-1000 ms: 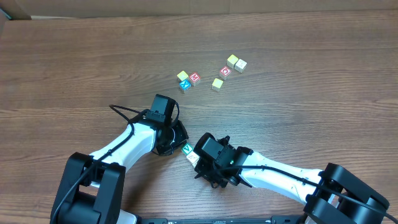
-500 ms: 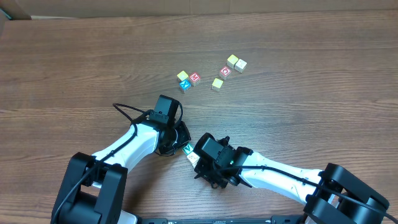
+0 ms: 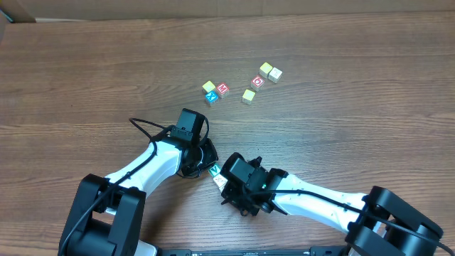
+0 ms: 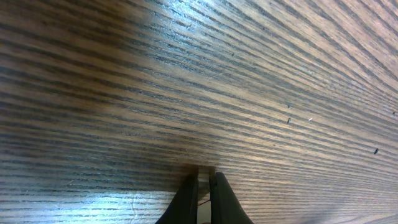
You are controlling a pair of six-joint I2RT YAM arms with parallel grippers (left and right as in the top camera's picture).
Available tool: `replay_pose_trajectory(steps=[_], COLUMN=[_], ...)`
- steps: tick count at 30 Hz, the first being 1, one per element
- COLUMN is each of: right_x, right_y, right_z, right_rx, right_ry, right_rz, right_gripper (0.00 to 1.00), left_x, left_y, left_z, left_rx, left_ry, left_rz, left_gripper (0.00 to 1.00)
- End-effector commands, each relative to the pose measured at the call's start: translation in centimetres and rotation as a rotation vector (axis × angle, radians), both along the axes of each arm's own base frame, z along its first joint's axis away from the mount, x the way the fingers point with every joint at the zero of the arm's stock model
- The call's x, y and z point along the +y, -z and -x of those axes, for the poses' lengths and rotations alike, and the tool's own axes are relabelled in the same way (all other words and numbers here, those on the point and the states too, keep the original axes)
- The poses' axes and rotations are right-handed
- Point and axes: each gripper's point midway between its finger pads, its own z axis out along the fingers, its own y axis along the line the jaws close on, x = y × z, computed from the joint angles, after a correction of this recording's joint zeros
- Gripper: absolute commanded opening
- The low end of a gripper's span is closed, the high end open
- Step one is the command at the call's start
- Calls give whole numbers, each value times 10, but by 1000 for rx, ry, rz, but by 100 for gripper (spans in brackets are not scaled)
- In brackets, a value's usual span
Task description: Flip 5 blocks
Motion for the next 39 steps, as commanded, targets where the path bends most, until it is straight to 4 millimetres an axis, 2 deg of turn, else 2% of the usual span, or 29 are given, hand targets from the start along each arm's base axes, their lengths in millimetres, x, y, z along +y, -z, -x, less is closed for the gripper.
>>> replay_pose_trajectory(steps=[1,14,26,39], right_x=[9,15,19,23], right_y=[7,8,6,3], right_z=[-2,-1,-2,-5], right_rx=[-9,-11,-15,-16], right_ry=[4,10,10,34], right_rz=[-1,-20,-38,-60], right_gripper=[4,4,4,4], left_x=[12,12,1,1], left_y=[36,36,36,36], left_z=[46,49,53,53], left_rx=[154,154,131,113], left_ry=[56,96,181,231], left_rz=[-78,-83,-86,-89], left_gripper=[4,4,4,4])
